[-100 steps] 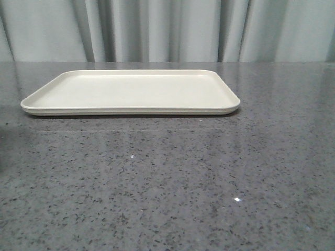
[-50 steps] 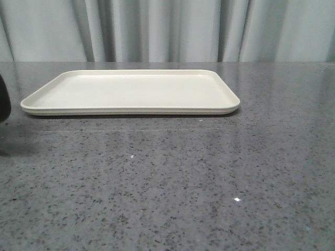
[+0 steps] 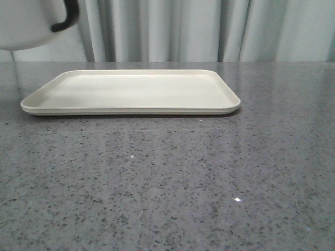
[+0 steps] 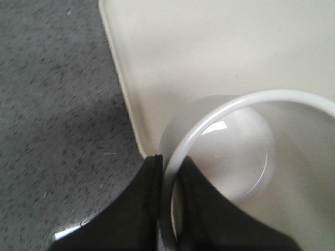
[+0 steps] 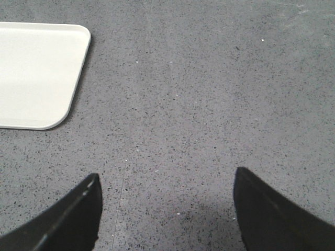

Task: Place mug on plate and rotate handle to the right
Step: 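Lift the mug with the left gripper and carry it onto the cream tray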

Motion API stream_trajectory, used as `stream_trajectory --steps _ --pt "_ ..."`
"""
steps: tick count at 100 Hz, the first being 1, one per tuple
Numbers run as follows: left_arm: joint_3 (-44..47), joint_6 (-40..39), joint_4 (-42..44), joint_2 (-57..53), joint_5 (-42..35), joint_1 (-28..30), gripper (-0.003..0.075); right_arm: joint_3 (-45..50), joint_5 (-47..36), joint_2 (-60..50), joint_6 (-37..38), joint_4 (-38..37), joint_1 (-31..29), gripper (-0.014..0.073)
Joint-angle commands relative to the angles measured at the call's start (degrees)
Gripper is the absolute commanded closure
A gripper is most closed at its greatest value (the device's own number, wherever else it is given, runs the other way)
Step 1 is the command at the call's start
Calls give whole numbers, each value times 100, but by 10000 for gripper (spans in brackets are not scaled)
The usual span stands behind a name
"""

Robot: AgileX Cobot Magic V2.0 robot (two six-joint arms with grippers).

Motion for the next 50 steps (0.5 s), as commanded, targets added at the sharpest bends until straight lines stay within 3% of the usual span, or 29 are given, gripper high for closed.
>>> stream_trajectory --steps 1,25,50 --pt "-583 14 -200 201 43 -311 741 -168 -432 57 -27 3 -4 62" --pt "-1644 14 -200 1304 43 -883 741 -168 -439 57 -27 3 -4 62" --pt "-2153 162 -190 2072 43 -1184 741 -168 -445 57 -27 3 -4 62"
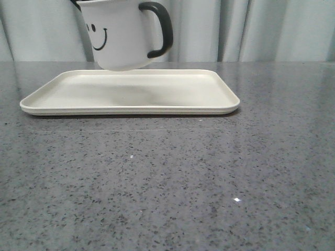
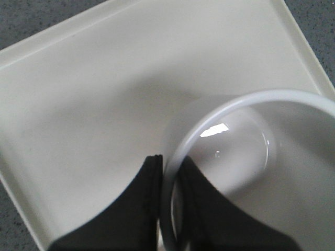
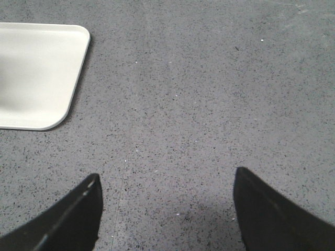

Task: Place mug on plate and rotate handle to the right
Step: 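Lift the mug with the left gripper and carry it onto the cream tray, then lower the mug onto the tray, open the left gripper and withdraw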

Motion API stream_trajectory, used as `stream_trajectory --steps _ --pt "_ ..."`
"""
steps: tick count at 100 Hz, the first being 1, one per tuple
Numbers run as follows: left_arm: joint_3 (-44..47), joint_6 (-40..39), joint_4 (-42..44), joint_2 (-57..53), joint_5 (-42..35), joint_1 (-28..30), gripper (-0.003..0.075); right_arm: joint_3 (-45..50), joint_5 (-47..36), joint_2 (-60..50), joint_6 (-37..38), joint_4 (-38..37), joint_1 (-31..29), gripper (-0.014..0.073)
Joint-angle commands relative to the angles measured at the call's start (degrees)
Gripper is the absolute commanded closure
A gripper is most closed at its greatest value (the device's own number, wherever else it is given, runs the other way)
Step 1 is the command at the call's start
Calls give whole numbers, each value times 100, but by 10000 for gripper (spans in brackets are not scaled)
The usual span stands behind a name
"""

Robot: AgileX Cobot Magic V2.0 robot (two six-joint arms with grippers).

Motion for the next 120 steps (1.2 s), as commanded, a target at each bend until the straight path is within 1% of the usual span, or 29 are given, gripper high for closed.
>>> stream_trajectory --steps 1,25,44,66,120 --pt "-287 28 -153 -75 43 -120 741 -168 -441 57 -27 3 -4 62" --pt "-285 196 -153 250 43 -198 741 -168 -503 57 -27 3 -4 62" --pt "-285 233 -130 271 43 -198 741 -168 -509 57 -27 3 -4 62" --pt "-285 275 110 271 43 -198 741 -168 -549 57 -27 3 -4 62" --pt "-285 306 121 429 43 -198 741 -168 -549 57 -27 3 -4 62"
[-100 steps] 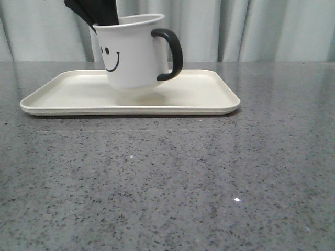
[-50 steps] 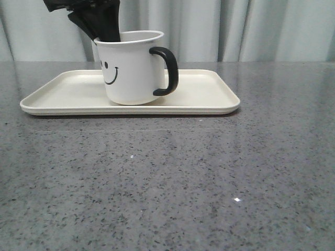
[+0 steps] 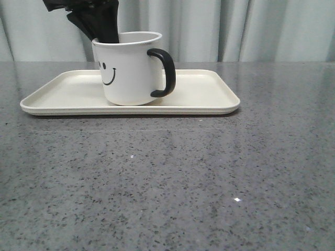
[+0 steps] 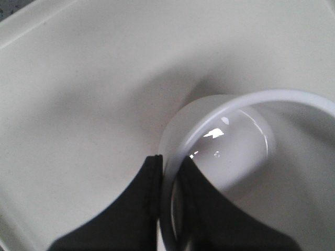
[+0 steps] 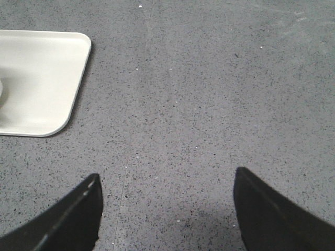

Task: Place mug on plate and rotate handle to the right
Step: 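Lower the mug onto the tray, open the left gripper and withdraw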

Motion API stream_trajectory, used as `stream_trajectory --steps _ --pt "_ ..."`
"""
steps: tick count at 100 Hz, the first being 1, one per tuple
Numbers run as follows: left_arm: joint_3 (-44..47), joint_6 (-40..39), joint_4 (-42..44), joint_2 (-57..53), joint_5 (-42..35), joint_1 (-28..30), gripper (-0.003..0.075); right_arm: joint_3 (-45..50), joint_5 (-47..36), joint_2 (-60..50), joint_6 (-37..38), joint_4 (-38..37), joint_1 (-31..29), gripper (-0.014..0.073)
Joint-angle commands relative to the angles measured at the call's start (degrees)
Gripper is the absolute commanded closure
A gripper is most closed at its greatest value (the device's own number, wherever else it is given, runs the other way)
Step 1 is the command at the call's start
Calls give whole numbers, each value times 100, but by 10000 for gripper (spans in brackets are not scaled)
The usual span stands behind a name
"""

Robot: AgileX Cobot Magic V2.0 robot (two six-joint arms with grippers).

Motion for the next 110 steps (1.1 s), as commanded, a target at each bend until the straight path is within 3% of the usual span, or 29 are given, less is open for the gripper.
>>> stream_trajectory --steps 1,58,70,89,96,110 --pt "-202 -5 -99 -201 53 -42 741 -168 -428 57 -27 3 -4 62" --pt "-202 179 -161 -198 53 -42 722 -168 -428 57 -27 3 -4 62" --pt "-216 179 -161 -198 53 -42 587 -168 -428 57 -27 3 -4 62" --pt "-216 179 -161 -198 53 -42 251 -168 -428 57 -27 3 -4 62" --pt "-216 179 -161 -198 53 -42 204 -168 -428 57 -27 3 -4 62" --pt "-310 120 -161 -198 53 -42 205 -168 -428 57 -27 3 -4 62"
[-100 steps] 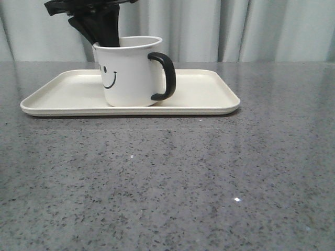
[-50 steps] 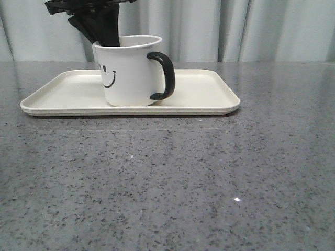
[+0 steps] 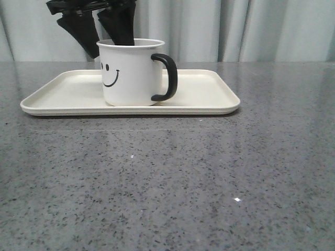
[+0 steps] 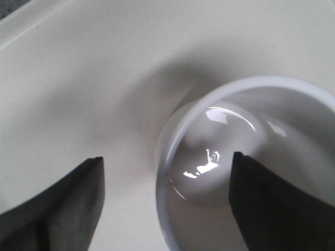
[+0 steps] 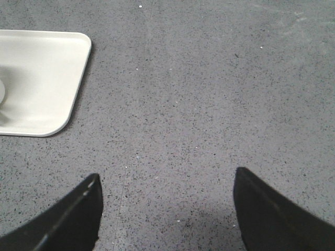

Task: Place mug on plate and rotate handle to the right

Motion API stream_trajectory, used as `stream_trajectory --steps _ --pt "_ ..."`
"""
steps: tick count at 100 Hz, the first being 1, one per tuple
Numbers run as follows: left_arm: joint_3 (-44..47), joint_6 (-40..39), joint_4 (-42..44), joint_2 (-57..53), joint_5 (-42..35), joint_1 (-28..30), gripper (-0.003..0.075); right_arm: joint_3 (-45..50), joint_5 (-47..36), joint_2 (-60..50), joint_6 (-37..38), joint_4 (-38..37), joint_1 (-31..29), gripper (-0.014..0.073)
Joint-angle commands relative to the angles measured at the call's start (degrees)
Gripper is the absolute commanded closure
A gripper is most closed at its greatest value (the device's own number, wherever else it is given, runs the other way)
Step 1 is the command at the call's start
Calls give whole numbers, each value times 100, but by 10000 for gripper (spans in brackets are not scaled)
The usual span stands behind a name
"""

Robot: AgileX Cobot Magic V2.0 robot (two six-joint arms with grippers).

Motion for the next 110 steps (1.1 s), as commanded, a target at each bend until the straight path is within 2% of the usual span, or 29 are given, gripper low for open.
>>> stream_trajectory --steps 1,25,38,63,82,110 --pt "-273 -58 -128 -251 75 -42 205 -168 -428 57 -27 3 -4 62" --pt "-410 -382 -128 -778 -422 -42 205 -168 -428 57 -27 3 -4 62" --pt "-410 -382 -40 -1140 -400 17 205 -168 -428 57 -27 3 -4 62" --pt "-23 -382 -15 -1800 -345 546 206 -168 -428 57 -27 3 -4 62" --pt "869 -382 129 -2511 -423 1101 206 -168 -428 57 -27 3 -4 62" --pt "3023 -382 162 -4125 -1037 1944 206 -168 -428 57 -27 3 -4 62"
